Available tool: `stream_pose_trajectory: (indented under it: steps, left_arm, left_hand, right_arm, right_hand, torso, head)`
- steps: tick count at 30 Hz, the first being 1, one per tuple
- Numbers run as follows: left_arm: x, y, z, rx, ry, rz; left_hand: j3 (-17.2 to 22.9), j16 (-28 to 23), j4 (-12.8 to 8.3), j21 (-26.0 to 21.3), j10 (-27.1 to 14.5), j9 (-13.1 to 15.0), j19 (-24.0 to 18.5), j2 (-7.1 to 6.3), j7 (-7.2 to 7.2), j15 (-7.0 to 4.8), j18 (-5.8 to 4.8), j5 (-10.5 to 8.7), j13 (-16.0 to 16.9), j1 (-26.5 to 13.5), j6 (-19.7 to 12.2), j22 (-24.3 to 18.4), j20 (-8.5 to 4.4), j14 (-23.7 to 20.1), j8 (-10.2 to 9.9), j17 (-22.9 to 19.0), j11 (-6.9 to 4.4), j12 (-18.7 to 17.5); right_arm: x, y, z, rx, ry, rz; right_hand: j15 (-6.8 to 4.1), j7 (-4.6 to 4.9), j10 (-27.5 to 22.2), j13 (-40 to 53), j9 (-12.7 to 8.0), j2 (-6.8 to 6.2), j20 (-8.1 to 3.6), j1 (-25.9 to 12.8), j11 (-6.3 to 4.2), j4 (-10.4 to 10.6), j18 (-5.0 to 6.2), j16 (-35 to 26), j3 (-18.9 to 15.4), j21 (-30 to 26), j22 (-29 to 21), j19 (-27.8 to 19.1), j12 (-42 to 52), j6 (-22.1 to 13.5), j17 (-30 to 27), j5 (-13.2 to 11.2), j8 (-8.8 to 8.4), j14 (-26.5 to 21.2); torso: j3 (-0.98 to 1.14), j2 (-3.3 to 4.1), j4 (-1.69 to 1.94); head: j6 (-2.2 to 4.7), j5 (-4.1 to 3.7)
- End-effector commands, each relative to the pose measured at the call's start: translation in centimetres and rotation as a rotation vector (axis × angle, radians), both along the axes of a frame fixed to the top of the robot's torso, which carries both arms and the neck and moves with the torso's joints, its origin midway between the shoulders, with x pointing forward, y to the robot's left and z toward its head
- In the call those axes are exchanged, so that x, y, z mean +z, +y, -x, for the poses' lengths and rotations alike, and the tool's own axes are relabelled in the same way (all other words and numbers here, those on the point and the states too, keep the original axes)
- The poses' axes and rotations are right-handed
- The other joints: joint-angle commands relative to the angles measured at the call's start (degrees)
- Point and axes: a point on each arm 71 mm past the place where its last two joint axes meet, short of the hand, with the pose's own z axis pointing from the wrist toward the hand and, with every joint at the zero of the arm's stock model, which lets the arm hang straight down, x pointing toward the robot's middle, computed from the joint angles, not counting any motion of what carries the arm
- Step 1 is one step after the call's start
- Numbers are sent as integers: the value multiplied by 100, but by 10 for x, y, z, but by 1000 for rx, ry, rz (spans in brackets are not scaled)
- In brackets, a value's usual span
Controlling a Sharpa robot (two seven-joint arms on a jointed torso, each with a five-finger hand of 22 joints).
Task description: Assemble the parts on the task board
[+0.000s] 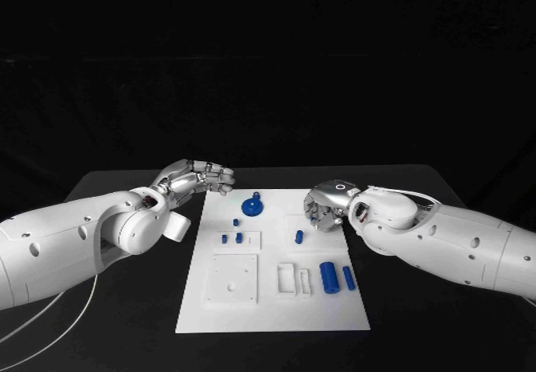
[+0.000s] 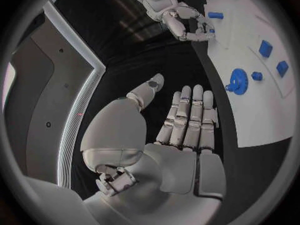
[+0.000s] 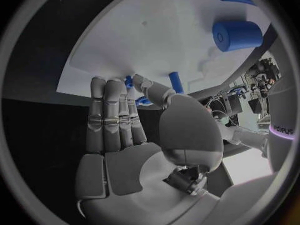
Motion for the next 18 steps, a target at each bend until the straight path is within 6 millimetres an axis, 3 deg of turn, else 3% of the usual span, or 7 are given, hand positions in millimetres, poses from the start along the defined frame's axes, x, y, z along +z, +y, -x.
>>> stream_pose_trajectory:
  steps: [1,18]
  left_arm:
    - [1,-1,0,-11,5,13]
    - [1,0,-1,-2,-1,13]
  left_hand:
    - [-31,-28,-13,-31,-30,-6,26,35,8,2,110,3,-8,-19,-36,5,-5,46,-14,10,29,9]
    - [-33,-38,-14,-36,-37,-12,38,36,12,-1,109,15,-26,-18,-51,9,-9,60,-10,19,32,11]
  right_arm:
    - [-14,1,5,14,28,72]
    - [-10,-1,3,13,-15,56]
  right_hand:
    - [-62,-6,122,430,31,0,-11,33,-43,-12,151,57,42,41,31,52,19,56,29,25,26,5]
    - [-103,-50,205,606,150,-37,-60,19,-86,-72,151,196,102,118,113,115,40,148,112,152,47,10]
  torso:
    - [3,0,1]
    - [-2,1,1]
  head:
    - [-6,-19]
    - [-20,-21]
